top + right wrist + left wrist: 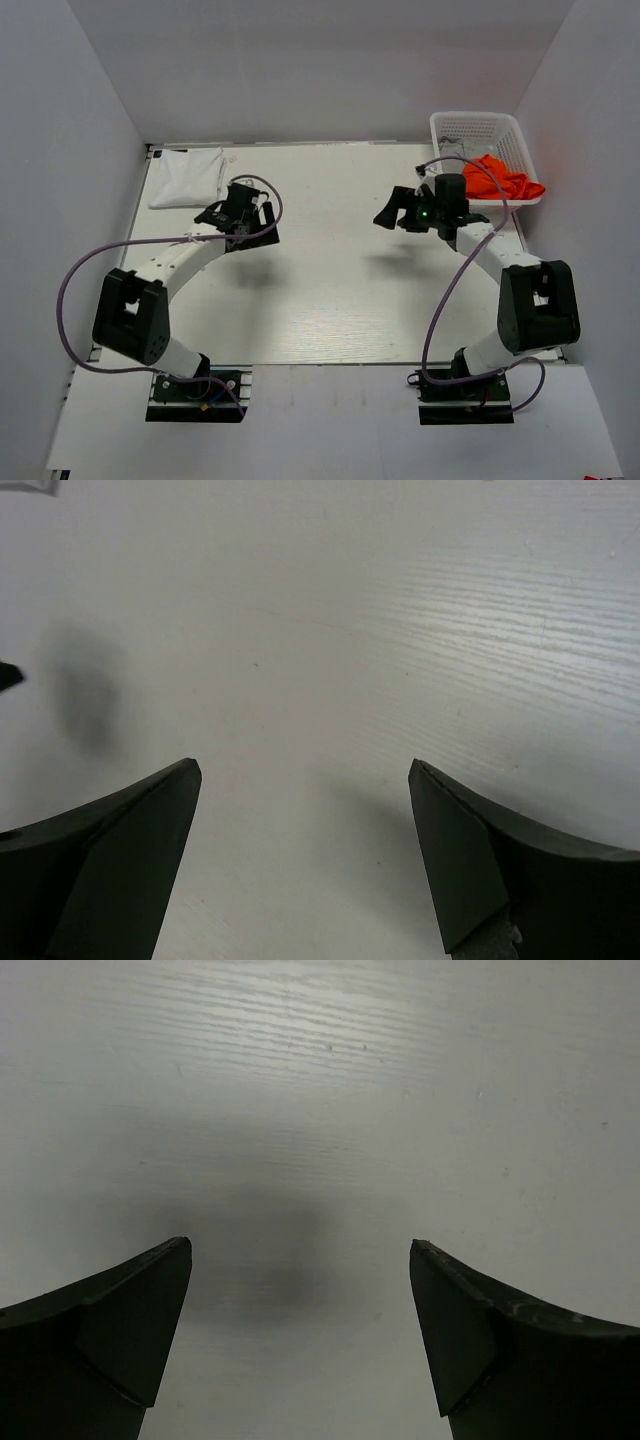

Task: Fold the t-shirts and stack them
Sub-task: Put the neatly folded tshirt into the corner of the board with the left arm

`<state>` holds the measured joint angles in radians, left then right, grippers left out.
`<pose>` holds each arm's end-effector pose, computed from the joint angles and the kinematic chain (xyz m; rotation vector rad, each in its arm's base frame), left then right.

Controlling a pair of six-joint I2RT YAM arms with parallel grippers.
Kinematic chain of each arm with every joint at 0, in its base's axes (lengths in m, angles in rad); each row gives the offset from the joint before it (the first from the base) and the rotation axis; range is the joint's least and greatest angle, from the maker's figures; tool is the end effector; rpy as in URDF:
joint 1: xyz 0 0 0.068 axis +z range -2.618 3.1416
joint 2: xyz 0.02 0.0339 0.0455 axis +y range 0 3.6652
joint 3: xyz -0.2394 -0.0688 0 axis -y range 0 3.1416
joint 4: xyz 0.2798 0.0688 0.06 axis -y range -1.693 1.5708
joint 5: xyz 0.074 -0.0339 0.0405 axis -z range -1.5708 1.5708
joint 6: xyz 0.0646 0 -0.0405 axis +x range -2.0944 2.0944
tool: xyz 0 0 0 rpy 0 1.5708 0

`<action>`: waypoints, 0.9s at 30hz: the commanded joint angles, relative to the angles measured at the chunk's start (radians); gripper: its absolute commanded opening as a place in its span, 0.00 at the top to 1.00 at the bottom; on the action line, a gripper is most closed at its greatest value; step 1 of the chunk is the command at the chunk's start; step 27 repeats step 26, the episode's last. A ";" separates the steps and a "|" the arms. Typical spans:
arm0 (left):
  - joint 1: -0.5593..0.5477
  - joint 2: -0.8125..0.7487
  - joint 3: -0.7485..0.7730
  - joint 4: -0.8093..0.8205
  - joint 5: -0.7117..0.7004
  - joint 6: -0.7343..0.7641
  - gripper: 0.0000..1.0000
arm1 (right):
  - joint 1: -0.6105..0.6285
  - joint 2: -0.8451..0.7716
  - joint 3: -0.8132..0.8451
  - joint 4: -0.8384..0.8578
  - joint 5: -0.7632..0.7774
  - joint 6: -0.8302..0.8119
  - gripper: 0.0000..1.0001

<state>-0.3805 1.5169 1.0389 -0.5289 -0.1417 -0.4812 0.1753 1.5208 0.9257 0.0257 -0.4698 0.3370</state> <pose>0.3347 -0.1241 0.1605 -0.1820 2.5623 -0.1451 0.3732 0.0958 0.1745 -0.1074 2.1742 0.7989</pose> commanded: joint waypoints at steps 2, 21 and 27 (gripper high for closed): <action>-0.003 -0.165 -0.005 0.020 -0.154 -0.031 0.00 | 0.133 -0.028 0.001 -0.113 0.340 -0.069 0.10; -0.023 -0.204 -0.056 0.023 -0.197 -0.033 0.00 | 0.342 -0.037 0.007 -0.006 0.628 -0.079 0.10; -0.023 -0.195 -0.056 0.023 -0.217 -0.033 0.00 | 0.348 -0.030 0.013 0.008 0.620 -0.081 0.10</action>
